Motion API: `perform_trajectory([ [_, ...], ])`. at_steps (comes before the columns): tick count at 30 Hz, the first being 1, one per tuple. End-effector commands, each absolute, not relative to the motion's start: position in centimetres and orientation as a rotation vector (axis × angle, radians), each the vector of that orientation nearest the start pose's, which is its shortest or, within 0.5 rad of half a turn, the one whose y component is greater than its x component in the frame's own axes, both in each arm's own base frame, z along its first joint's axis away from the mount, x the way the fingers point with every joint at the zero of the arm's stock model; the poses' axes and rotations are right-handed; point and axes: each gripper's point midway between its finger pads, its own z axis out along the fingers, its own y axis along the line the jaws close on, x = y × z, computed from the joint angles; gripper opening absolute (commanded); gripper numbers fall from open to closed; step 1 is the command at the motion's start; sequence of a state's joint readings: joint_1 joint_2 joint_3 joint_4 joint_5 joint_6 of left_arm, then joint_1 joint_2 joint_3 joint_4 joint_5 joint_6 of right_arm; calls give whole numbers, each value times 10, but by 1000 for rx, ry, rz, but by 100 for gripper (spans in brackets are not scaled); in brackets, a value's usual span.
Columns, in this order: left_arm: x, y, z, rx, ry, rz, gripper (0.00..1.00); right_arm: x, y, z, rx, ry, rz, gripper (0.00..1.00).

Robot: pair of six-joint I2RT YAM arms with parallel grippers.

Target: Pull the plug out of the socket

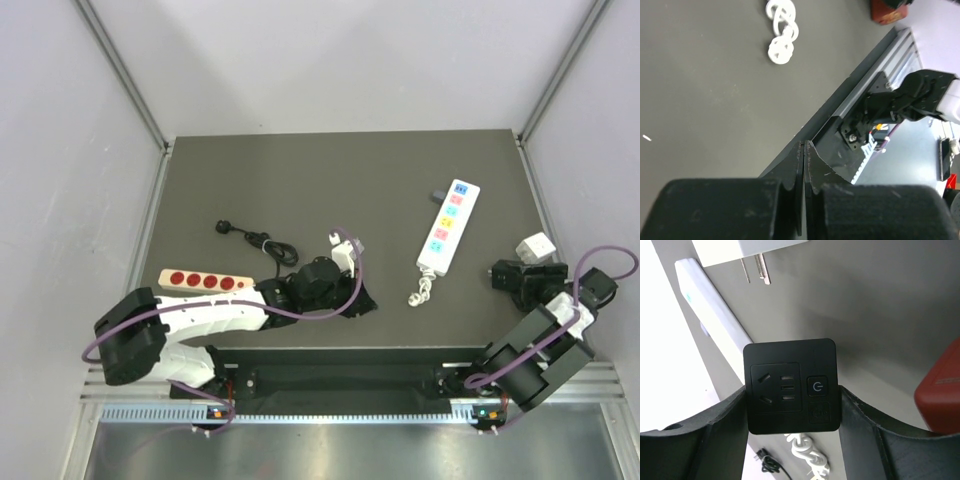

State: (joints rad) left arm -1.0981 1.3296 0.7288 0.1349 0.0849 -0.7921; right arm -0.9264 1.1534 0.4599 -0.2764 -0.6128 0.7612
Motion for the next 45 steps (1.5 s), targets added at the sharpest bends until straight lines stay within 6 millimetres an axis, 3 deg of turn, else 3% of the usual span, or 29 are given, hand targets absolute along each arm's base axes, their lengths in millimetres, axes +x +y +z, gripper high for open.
perform_trajectory([
  [1, 143, -388, 152, 410, 2217, -1231, 0, 231, -115, 61, 1615, 1807, 627, 17],
  [4, 143, -393, 151, 422, 2224, -1233, 0, 231, -121, 72, 1583, 1788, 572, 32],
  [5, 143, -395, 153, 424, 2219, -1240, 0, 231, -122, 77, 1563, 1781, 554, 46],
  [6, 142, -396, 150, 429, 2227, -1237, 0, 231, -125, 82, 1534, 1785, 535, 50],
  [8, 141, -398, 150, 432, 2226, -1242, 0, 229, -130, 92, 1509, 1778, 482, 73],
  [10, 139, -399, 148, 437, 2231, -1239, 0, 227, -137, 98, 1487, 1777, 421, 77],
  [14, 137, -396, 144, 437, 2240, -1236, 0, 224, -140, 113, 1446, 1764, 361, 100],
  [24, 135, -392, 145, 429, 2232, -1237, 0, 220, -140, 131, 1366, 1767, 300, 100],
  [33, 133, -394, 140, 432, 2240, -1246, 0, 242, -118, 159, 1142, 1812, 303, 100],
  [36, 133, -396, 138, 437, 2244, -1244, 0, 253, -102, 173, 1033, 1828, 299, 100],
  [40, 136, -399, 141, 436, 2253, -1226, 0, 275, -62, 183, 844, 1868, 365, 100],
  [43, 138, -399, 146, 428, 2240, -1221, 0, 292, -34, 178, 749, 1928, 390, 100],
  [45, 139, -398, 151, 425, 2224, -1224, 0, 302, -20, 164, 707, 2010, 383, 100],
])
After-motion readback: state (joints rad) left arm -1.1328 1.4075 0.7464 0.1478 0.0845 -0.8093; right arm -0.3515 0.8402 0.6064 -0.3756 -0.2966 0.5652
